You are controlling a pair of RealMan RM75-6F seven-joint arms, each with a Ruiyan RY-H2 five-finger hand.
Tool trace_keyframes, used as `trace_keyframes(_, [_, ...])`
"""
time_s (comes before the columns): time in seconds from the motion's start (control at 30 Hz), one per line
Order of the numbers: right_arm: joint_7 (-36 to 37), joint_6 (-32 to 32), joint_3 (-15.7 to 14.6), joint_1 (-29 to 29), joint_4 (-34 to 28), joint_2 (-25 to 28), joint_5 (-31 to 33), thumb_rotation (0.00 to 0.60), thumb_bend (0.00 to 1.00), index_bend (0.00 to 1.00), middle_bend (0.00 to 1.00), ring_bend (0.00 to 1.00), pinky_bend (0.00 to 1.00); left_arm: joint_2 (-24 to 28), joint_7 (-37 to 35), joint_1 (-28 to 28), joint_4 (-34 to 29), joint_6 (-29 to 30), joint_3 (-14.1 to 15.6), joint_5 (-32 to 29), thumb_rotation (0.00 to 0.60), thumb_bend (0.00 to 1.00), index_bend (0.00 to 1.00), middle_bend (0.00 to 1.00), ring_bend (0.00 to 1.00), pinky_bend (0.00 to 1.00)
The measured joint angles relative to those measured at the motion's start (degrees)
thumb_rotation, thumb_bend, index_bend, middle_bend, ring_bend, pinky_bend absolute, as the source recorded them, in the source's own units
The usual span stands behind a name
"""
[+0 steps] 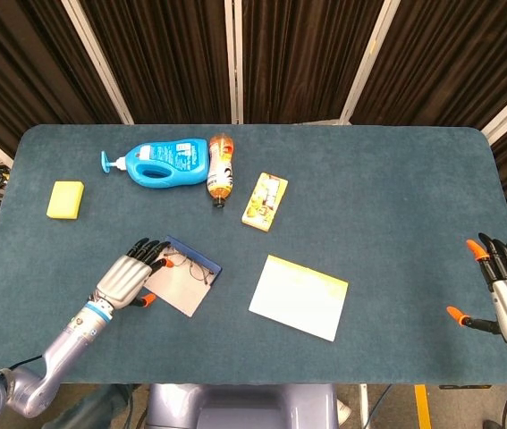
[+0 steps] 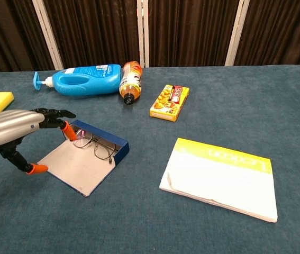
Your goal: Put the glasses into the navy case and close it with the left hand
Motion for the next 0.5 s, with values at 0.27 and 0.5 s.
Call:
trace_keyframes(0.27, [-0.1, 0.0, 0.0, 0.0, 0.0, 0.0, 0.0, 0.600, 0.00, 0.00, 0.00, 0.00, 0.00, -3.2, -2.4, 0.7, 4.6, 0.2, 0.9, 2.4, 0.600, 0.27, 0.29, 0.00, 0.00, 0.00])
trace_keyframes(0.5, [-0.1, 0.0, 0.0, 0.0, 0.1, -0.1, 0.1, 0.600, 0.00, 0.00, 0.00, 0.00, 0.00, -5.3, -3.7, 0.9, 7.0, 0.2, 0.6, 2.9, 0.600, 0.27, 0.29, 0.00, 0.00, 0.00])
